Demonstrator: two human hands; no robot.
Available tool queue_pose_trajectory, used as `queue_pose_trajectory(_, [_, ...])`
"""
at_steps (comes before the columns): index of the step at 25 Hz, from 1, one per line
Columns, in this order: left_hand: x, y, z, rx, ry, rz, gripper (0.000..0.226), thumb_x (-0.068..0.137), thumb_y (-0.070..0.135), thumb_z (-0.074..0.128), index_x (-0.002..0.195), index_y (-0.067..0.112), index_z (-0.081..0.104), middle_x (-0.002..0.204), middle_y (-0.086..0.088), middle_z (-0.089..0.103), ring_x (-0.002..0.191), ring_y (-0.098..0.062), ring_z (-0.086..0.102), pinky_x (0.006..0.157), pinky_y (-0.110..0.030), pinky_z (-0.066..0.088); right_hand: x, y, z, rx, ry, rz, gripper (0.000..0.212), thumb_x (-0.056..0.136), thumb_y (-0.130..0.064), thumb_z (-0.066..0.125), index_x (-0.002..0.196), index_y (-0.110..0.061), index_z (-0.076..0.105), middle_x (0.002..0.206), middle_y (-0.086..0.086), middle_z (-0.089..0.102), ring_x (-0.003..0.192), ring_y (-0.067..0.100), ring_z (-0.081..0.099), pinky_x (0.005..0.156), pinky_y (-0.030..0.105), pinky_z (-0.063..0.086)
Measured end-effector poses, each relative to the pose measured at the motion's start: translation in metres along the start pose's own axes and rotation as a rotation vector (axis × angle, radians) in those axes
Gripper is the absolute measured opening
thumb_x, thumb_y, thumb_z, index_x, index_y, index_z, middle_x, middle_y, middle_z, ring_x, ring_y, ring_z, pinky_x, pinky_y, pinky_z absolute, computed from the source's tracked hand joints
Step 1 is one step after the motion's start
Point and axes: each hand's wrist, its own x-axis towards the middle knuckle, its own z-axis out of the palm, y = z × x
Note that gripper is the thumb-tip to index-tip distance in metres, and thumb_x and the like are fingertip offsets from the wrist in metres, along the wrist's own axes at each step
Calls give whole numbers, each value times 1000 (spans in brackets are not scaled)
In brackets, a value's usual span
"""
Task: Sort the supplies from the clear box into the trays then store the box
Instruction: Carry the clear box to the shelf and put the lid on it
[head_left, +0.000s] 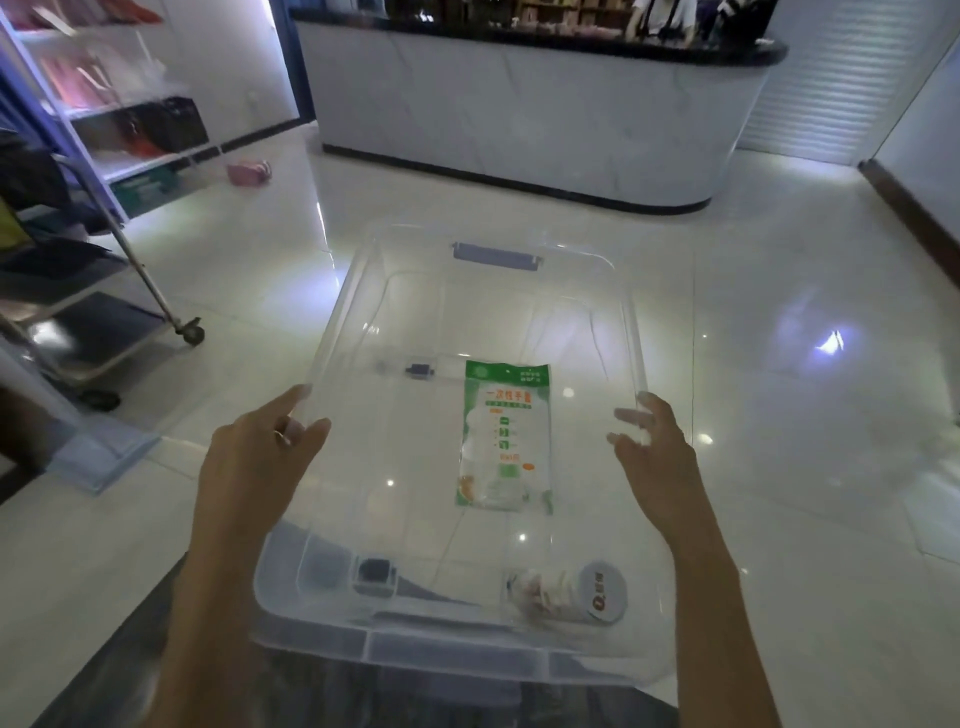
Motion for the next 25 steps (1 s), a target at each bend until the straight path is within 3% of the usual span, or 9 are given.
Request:
queue_pose_trajectory(5, [88,7,42,47,-59,-17,42,88,28,63,128,16,58,61,4,55,56,-11,50,64,-26,38,94,2,26,-29,-26,45,52,92,-3,53,141,-9,36,132,6,57,72,8,55,55,-4,36])
queue_pose_trajectory(10, [205,1,94,56,-105,6,44,90,30,60,130,15,56,63,5,57,56,-7,51,68,-26,41,203,-9,67,-61,-10,80,50,92,-3,51,140,-8,37,131,5,58,76,11,57,55,-3,36])
queue_pose_trajectory(12, [266,-2,106,41,-100,0,43,90,29,61,130,15,57,64,5,58,57,-8,51,69,-27,40,257,-25,87,-64,-8,87,49,91,-3,51,139,-10,37,130,3,58,76,9,58,56,1,37])
queue_pose_trajectory(14, [329,-5,116,20,-86,-10,42,89,31,61,128,18,59,68,6,60,64,-16,54,71,-30,42,311,-46,109,-48,7,91,49,90,-3,50,137,-11,38,130,2,59,87,20,63,67,14,41])
queue_pose_trajectory(16, [386,-11,125,7,-70,-19,40,88,33,61,127,21,59,69,8,60,72,-19,54,73,-33,43,360,-62,133,-43,28,97,49,89,-2,50,136,-11,38,130,3,59,92,26,63,68,24,41])
queue_pose_trajectory(22, [505,-35,155,-13,-27,-34,40,89,33,60,126,21,60,66,10,57,64,-12,51,69,-29,40,471,-97,192,-9,11,90,48,90,-2,48,136,-12,40,128,1,60,99,25,62,88,33,44])
queue_pose_trajectory(25, [558,-56,174,9,-25,-81,40,90,35,59,127,20,59,68,8,59,65,-12,53,68,-28,40,540,-109,233,0,-51,89,49,89,-2,48,136,-14,41,128,0,61,103,27,63,89,34,45])
